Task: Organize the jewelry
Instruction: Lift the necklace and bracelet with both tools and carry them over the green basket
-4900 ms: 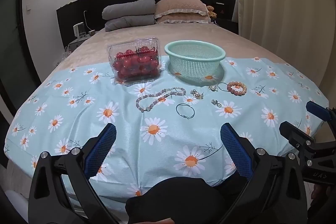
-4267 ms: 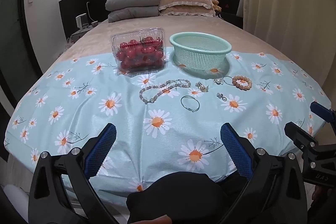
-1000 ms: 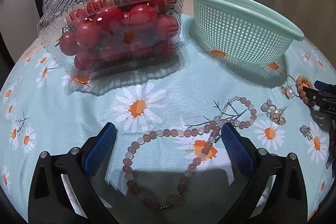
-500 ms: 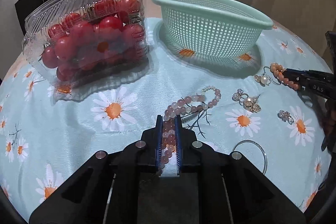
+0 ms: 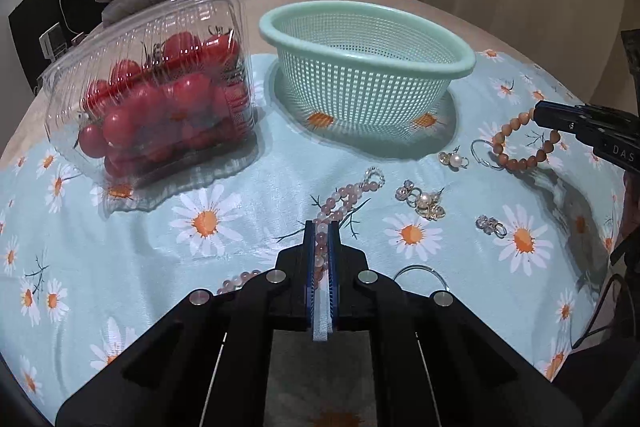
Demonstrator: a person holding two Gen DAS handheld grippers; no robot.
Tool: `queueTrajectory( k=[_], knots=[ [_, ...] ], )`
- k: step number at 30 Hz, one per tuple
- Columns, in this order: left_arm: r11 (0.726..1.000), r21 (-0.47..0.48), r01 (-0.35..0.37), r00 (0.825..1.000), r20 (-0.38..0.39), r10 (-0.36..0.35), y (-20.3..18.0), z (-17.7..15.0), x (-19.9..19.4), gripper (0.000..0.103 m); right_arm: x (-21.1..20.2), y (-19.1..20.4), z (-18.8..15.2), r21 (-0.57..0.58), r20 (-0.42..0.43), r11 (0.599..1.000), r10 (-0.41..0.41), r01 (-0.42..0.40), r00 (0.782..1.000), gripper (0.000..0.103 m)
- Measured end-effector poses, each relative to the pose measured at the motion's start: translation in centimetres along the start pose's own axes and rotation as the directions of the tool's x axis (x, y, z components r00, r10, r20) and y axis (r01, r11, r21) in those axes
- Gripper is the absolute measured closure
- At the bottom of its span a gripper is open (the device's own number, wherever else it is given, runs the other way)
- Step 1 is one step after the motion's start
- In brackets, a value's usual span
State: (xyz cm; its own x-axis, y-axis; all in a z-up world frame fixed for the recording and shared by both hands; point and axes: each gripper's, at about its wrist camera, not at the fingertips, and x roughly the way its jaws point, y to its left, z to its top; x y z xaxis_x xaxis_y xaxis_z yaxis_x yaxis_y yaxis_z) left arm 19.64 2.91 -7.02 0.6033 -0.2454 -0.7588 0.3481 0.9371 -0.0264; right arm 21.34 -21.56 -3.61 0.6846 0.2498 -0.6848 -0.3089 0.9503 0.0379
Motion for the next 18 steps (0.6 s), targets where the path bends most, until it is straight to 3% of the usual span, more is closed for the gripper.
queueTrajectory(
  k=[10, 18],
  knots=[
    [0.999, 0.044, -0.007, 0.998, 0.067, 0.004, -0.6, 4.5, -3.3, 0.097, -3.0, 1.1, 3.0, -0.076, 0.062, 0.997, 0.009, -0.004, 0.998, 0.092],
    [0.994, 0.098, -0.055, 0.989, 0.145, 0.04, -1.5, 9.4, -6.3, 0.097, -4.7, 2.1, 6.1, -0.147, 0.112, 0.989, -0.002, 0.018, 0.994, 0.092]
  ],
)
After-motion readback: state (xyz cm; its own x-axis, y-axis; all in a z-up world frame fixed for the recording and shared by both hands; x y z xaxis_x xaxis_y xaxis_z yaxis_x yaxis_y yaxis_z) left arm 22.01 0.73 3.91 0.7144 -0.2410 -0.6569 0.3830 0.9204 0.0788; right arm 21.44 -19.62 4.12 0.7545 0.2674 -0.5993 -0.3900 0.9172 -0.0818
